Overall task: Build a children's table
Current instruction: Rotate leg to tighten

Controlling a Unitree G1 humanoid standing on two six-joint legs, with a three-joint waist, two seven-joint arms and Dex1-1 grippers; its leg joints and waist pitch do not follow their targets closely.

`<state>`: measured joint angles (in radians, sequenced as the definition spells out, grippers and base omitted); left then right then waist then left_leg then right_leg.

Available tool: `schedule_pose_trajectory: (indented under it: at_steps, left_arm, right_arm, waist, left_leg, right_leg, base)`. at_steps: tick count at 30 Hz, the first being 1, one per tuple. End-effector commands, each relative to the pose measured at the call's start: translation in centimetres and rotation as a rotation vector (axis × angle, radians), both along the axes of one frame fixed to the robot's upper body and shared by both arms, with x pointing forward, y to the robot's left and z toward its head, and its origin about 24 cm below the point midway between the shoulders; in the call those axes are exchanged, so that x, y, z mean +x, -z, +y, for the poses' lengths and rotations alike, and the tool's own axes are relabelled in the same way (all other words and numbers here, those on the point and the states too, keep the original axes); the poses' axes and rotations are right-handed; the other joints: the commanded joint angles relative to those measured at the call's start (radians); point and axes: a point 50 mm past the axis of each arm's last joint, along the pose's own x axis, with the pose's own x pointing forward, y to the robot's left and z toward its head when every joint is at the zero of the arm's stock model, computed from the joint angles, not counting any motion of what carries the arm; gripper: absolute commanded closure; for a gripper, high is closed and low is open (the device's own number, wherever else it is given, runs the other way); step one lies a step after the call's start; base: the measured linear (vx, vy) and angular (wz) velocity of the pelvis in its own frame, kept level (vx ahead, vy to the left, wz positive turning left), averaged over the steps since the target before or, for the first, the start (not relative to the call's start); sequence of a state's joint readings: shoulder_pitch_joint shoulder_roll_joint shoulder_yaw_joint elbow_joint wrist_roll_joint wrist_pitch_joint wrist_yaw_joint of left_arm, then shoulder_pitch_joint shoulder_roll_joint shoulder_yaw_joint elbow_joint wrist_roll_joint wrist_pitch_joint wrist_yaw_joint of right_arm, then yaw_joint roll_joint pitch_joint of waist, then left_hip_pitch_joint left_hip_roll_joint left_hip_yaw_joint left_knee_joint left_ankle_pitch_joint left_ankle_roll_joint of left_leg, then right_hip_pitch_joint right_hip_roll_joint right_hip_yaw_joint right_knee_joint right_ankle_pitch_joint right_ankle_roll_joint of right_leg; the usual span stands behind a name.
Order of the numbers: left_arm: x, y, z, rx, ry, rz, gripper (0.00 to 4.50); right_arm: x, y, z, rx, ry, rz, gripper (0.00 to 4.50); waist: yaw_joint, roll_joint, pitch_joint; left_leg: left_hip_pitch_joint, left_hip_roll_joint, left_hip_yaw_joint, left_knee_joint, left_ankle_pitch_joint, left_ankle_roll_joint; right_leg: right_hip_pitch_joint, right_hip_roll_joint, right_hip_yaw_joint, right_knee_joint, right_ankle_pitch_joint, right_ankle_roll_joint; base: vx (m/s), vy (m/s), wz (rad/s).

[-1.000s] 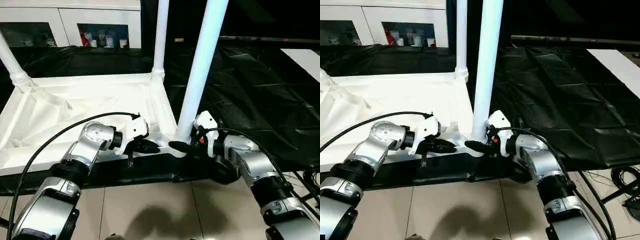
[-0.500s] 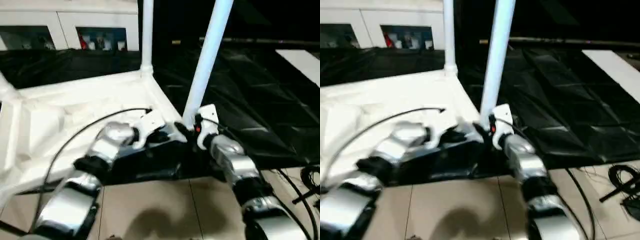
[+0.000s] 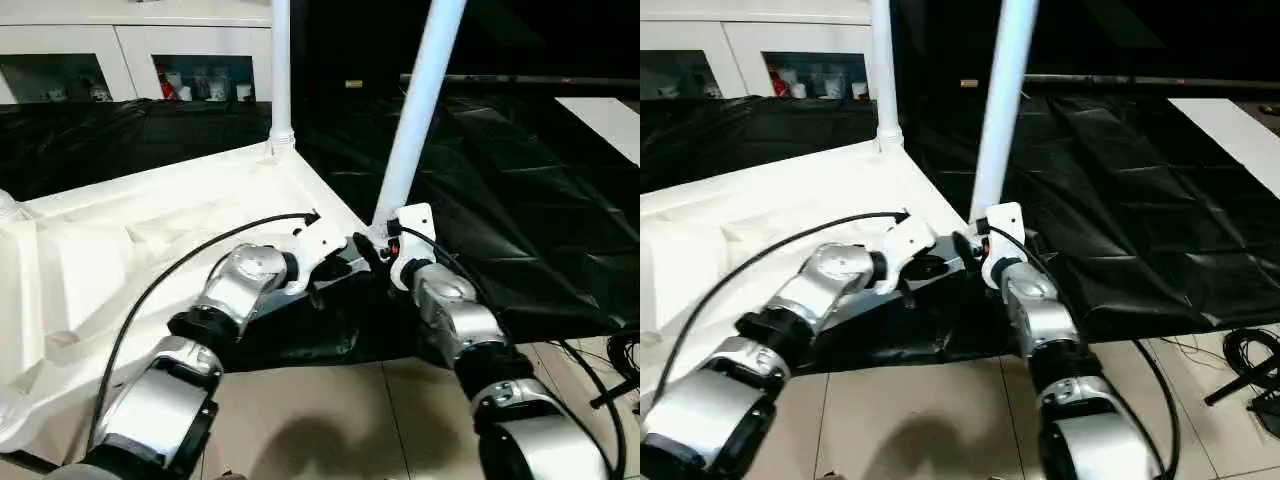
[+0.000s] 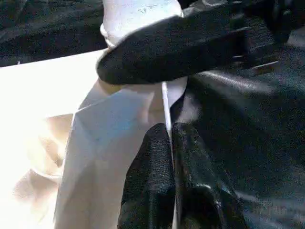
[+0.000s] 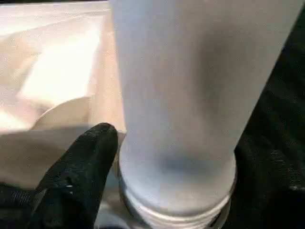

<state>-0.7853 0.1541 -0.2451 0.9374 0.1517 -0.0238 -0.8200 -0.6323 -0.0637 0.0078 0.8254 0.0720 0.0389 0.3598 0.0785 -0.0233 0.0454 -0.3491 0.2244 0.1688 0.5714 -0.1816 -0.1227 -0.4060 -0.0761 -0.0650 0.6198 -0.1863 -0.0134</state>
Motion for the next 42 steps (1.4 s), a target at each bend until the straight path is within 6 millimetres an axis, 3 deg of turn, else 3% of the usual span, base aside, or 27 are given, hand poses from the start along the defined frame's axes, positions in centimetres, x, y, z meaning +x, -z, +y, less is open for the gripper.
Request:
schedule_pose_trajectory:
  at_steps: [1, 5, 6, 8, 10, 12, 13, 24, 36, 42]
  left_arm:
    - [-0.4, 0.1, 0.8, -0.011, 0.066, -0.005, 4.5]
    - [-0.8, 0.0, 1.7, -0.025, 0.118, 0.005, 4.5]
    - [-1.2, -0.3, 3.0, -0.029, 0.186, 0.025, 4.5]
    - [-1.5, -0.4, 4.0, -0.036, 0.23, 0.041, 4.5]
    - [-1.7, -0.5, 4.5, -0.043, 0.25, 0.057, 4.5]
    - [-1.8, -0.7, 4.9, -0.051, 0.269, 0.072, 4.5]
    - [-1.9, -0.7, 5.0, -0.053, 0.28, 0.079, 4.5]
    - [-2.5, -0.5, 5.7, -0.056, 0.318, 0.106, 4.5]
    - [-2.5, -0.4, 5.5, -0.054, 0.313, 0.103, 4.5]
    - [-2.5, -0.3, 5.4, -0.048, 0.302, 0.097, 4.5]
  right_arm:
    - [-0.5, -0.3, 0.7, 0.006, -0.163, -0.002, 0.73]
    - [-0.9, -0.5, 0.3, -0.005, -0.263, -0.003, 0.73]
    - [-2.0, -0.6, -0.5, -0.056, -0.441, -0.002, 0.73]
    - [-2.7, -0.7, -1.1, -0.069, -0.532, 0.01, 0.73]
    - [-2.9, -0.8, -1.5, -0.077, -0.568, 0.019, 0.73]
    - [-3.0, -0.8, -1.7, -0.086, -0.593, 0.021, 0.73]
    - [-3.1, -0.9, -1.7, -0.081, -0.606, 0.023, 0.73]
    - [-3.2, -1.3, -1.4, -0.058, -0.642, 0.018, 0.73]
    - [-3.0, -0.8, -1.6, -0.065, -0.612, 0.041, 1.72]
    - [-3.0, -0.3, -1.6, -0.067, -0.56, 0.042, 1.78]
  waist:
    - [-0.001, -0.005, -0.059]
    - [-0.001, -0.002, -0.062]
    - [0.001, -0.002, -0.061]
    - [0.002, -0.001, -0.062]
    - [0.007, -0.002, -0.065]
    - [0.007, 0.0, -0.064]
    - [0.008, -0.004, -0.064]
    - [0.012, -0.008, -0.062]
    - [0.012, -0.008, -0.063]
    - [0.01, -0.007, -0.062]
  left_leg:
    - [-0.008, -0.004, 0.011, -0.059, -0.183, 0.056]
    - [-0.006, 0.0, 0.01, -0.059, -0.156, 0.068]
    - [-0.005, 0.001, 0.01, -0.059, -0.152, 0.074]
    - [-0.006, 0.003, 0.011, -0.057, -0.139, 0.083]
    - [-0.006, 0.005, 0.014, -0.055, -0.119, 0.09]
    - [-0.003, 0.008, 0.014, -0.056, -0.126, 0.086]
    - [-0.002, 0.007, 0.016, -0.055, -0.132, 0.083]
    - [-0.002, 0.007, 0.016, -0.057, -0.137, 0.069]
    - [-0.002, 0.005, 0.016, -0.055, -0.124, 0.069]
    - [-0.002, 0.005, 0.016, -0.056, -0.13, 0.065]
  right_leg:
    - [0.059, -0.052, 0.042, -0.084, -0.195, -0.181]
    - [0.061, -0.053, 0.042, -0.078, -0.146, -0.2]
    - [0.062, -0.05, 0.04, -0.078, -0.129, -0.207]
    - [0.063, -0.051, 0.042, -0.071, -0.088, -0.215]
    - [0.064, -0.05, 0.04, -0.063, -0.033, -0.235]
    - [0.061, -0.051, 0.04, -0.063, -0.032, -0.251]
    - [0.061, -0.05, 0.04, -0.063, -0.031, -0.256]
    - [0.06, -0.054, 0.042, -0.065, -0.08, -0.235]
    - [0.061, -0.053, 0.042, -0.064, -0.078, -0.227]
    - [0.061, -0.053, 0.042, -0.065, -0.086, -0.227]
  base:
    - [0.0, 0.0, 0.0]
    - [0.0, 0.0, 0.0]
    - [0.0, 0.0, 0.0]
    - [0.0, 0.0, 0.0]
    - [0.0, 0.0, 0.0]
    - [0.0, 0.0, 0.0]
    - [0.0, 0.0, 0.0]
    - [0.0, 0.0, 0.0]
    - [0.0, 0.0, 0.0]
    - [0.0, 0.0, 0.0]
